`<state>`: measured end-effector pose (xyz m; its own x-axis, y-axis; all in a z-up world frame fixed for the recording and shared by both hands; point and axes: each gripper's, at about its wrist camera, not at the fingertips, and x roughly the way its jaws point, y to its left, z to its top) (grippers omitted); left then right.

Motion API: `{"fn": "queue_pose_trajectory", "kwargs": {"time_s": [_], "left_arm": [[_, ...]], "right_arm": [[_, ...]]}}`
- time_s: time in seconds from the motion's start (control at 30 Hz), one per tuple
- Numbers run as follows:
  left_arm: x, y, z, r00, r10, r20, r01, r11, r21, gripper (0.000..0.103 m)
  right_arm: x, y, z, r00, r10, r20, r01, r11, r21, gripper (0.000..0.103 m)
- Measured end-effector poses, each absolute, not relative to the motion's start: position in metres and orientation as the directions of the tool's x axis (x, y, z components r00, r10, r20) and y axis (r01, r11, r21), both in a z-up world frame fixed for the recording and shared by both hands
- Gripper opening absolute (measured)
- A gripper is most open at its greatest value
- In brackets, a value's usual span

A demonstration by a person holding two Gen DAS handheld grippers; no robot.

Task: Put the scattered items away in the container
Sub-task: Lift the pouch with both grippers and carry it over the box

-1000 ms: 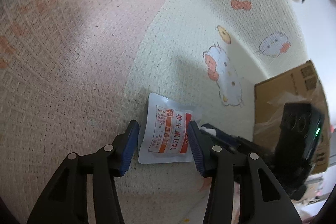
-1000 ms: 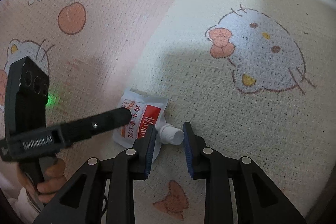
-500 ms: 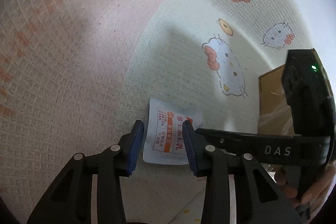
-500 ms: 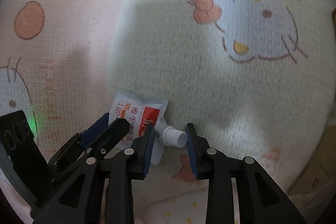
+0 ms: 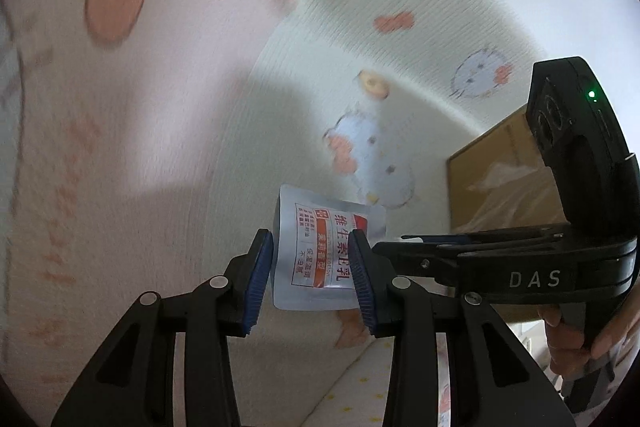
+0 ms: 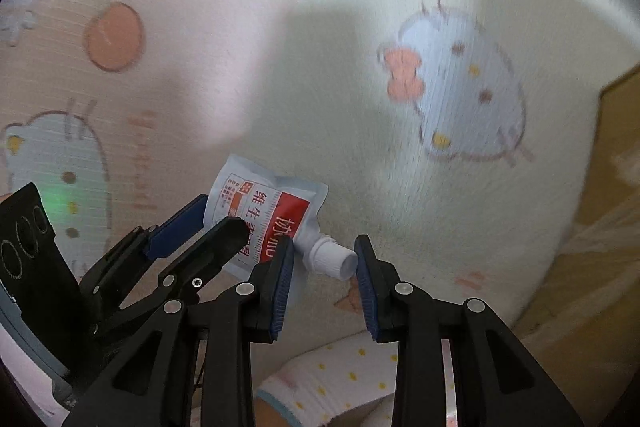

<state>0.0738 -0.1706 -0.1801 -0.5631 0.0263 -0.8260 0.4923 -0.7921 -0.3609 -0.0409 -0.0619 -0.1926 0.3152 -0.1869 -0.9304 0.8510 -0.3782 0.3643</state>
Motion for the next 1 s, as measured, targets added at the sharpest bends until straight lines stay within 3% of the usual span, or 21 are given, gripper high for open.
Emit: {"fn": "queue_pose_trajectory", "kwargs": {"time_s": [0.43,1.0], "left_arm": [[0.035,-0.142,-0.092,-0.668,-0.031,-0.743,0.361,-0.887,-0.288,0.041],[-0.002,-0.080,-0.034,-0.732,-0.059,-0.679,0.255,-0.947,-0.194,0.041]], "right_arm": [[-0.064,-0.049,-0.092,0.177,-0.381,-0.907,0.883,-0.345,0.318,0.028],[-0.111,-0.005,-0.027,0.092,-0.520,-0.849,0.881,-0.355,0.313,0.028]]}}
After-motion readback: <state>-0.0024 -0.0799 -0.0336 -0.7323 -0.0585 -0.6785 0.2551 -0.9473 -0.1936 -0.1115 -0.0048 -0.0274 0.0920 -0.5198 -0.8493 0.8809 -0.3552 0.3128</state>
